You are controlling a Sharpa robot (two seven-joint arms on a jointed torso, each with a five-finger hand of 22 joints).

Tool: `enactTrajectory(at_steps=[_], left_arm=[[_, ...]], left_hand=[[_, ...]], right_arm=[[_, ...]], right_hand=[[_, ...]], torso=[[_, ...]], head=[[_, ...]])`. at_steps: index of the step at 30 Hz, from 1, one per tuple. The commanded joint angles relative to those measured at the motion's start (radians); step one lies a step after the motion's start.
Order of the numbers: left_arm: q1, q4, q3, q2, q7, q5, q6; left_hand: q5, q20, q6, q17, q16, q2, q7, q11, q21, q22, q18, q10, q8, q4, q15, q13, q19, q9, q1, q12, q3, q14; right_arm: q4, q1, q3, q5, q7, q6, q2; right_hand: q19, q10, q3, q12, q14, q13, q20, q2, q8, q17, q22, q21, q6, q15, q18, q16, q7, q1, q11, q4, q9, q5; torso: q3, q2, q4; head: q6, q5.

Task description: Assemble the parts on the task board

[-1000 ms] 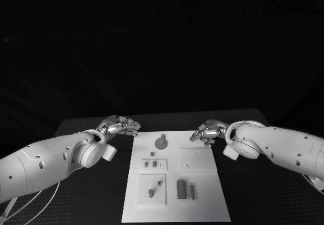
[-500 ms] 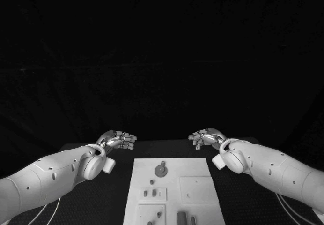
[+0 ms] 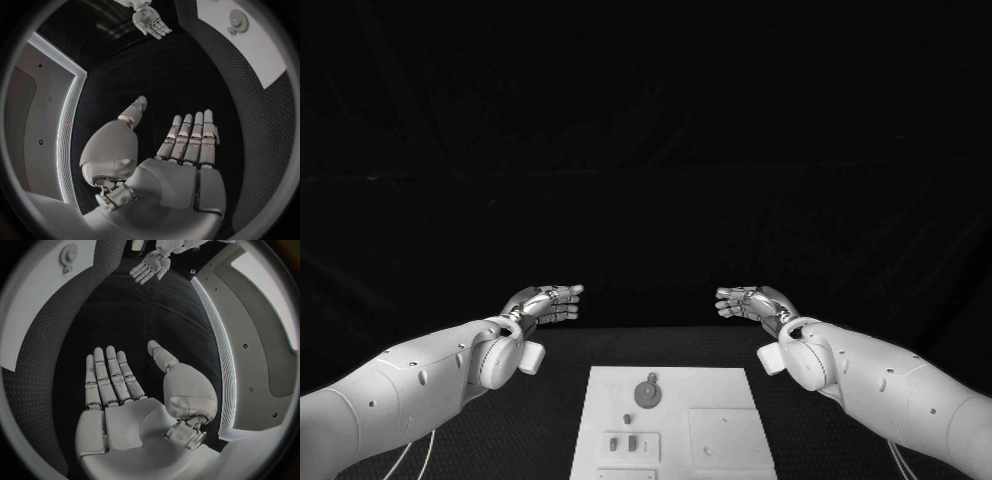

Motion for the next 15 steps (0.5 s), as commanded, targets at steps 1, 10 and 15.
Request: enactTrajectory(at_steps=[1, 10, 15], left_arm=[[-0.001, 0.005, 0.001, -0.001, 0.001, 0.000, -0.005], [-0.034, 0.130, 0.019, -0.033, 0.043, 0.022, -0.119], [-0.075, 0.283, 0.041, -0.073, 0.094, 0.048, -0.259]], left_hand=[[-0.051, -0.094, -0.571, -0.652, -0.066, 0.087, -0.129, -0.141, -0.065, -0.606, -0.015, -0.716, -0.201, 0.183, -0.175, -0.067, -0.658, -0.449, -0.840, -0.064, -0.386, -0.632], [-0.051, -0.094, -0.571, -0.652, -0.066, 0.087, -0.129, -0.141, -0.065, -0.606, -0.015, -0.716, -0.201, 0.183, -0.175, -0.067, -0.658, -0.449, -0.840, -0.064, -0.386, -0.632], [-0.051, -0.094, -0.571, -0.652, -0.066, 0.087, -0.129, -0.141, -0.065, -0.606, -0.015, -0.716, -0.201, 0.183, -0.175, -0.067, -0.658, -0.449, -0.840, -0.064, -0.386, -0.632]], right_arm=[[0.005, 0.000, 0.000, -0.001, -0.001, -0.003, -0.001], [0.130, -0.014, -0.010, 0.048, 0.029, -0.105, -0.045], [0.283, -0.030, -0.021, 0.107, 0.066, -0.230, -0.098]], right_hand=[[-0.446, -0.853, -0.529, -0.217, -0.659, -0.294, -0.181, 0.008, -0.141, -0.350, -0.365, -0.239, -0.725, -0.197, -0.107, -0.453, -0.190, -0.752, -0.168, 0.274, -0.570, -0.074], [-0.446, -0.853, -0.529, -0.217, -0.659, -0.294, -0.181, 0.008, -0.141, -0.350, -1.148, -0.239, -0.725, -0.197, -0.107, -0.453, -0.190, -0.752, -0.168, 0.274, -0.570, -0.074], [-0.446, -0.853, -0.529, -0.217, -0.659, -0.294, -0.181, 0.008, -0.141, -0.350, -1.148, -0.239, -0.725, -0.197, -0.107, -0.453, -0.190, -0.752, -0.168, 0.274, -0.570, -0.074]], torso=[[-0.0007, 0.000, -0.0003], [-0.0032, -0.033, 0.0000], [-0.0056, -0.066, 0.0002]], head=[[-0.002, -0.001], [-0.065, -0.002], [-0.125, -0.003]])
